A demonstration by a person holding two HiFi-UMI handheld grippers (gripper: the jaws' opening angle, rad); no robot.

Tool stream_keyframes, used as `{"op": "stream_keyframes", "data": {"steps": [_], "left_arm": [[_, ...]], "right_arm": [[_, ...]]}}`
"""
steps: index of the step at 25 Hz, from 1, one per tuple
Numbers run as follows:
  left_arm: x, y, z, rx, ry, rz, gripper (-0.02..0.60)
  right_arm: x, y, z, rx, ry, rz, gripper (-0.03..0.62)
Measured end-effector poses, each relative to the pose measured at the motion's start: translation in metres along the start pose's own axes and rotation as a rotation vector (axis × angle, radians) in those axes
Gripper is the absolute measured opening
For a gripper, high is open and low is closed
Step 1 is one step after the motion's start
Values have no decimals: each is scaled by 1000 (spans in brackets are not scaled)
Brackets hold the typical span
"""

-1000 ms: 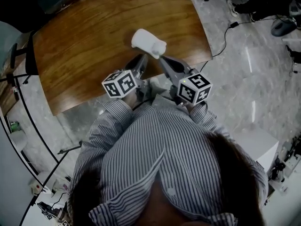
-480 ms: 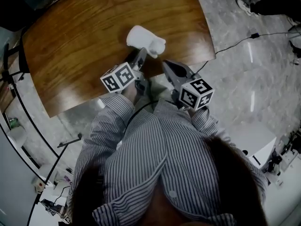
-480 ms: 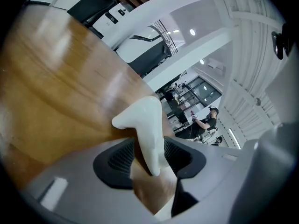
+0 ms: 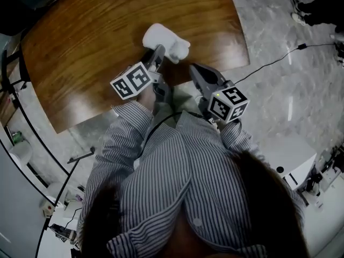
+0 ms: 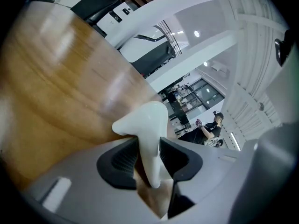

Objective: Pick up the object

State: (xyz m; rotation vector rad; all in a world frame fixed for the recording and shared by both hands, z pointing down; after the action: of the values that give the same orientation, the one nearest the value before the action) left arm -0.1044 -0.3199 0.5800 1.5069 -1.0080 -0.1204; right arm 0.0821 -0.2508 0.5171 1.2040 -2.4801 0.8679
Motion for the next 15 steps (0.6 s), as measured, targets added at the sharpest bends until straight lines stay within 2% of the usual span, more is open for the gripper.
{"op": "stream_keyframes", "data": {"steps": [3,11,15], "left_arm": [[2,2,1,-8,4,17,133],[1,1,-2,8,33,3,122],[-10,-4,-1,39,27,-8,121]], "right_arm": [[1,-1,0,4,0,3,2],[-1,1,4,-1,-21,8,2],[-3,5,9,-16,-44,9,2]]}}
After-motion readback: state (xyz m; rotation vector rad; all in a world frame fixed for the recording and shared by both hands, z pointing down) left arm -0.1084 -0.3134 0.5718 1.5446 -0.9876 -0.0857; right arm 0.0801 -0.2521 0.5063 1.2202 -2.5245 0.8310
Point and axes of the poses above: the fingertips, and each gripper's own axes: x forward along the fingers, y to its left, z out of its top, the point moved 7 cm from there along -x, backward along the fingers, and after that the axes turned 12 degrees about -x, right-handed, at the moved point
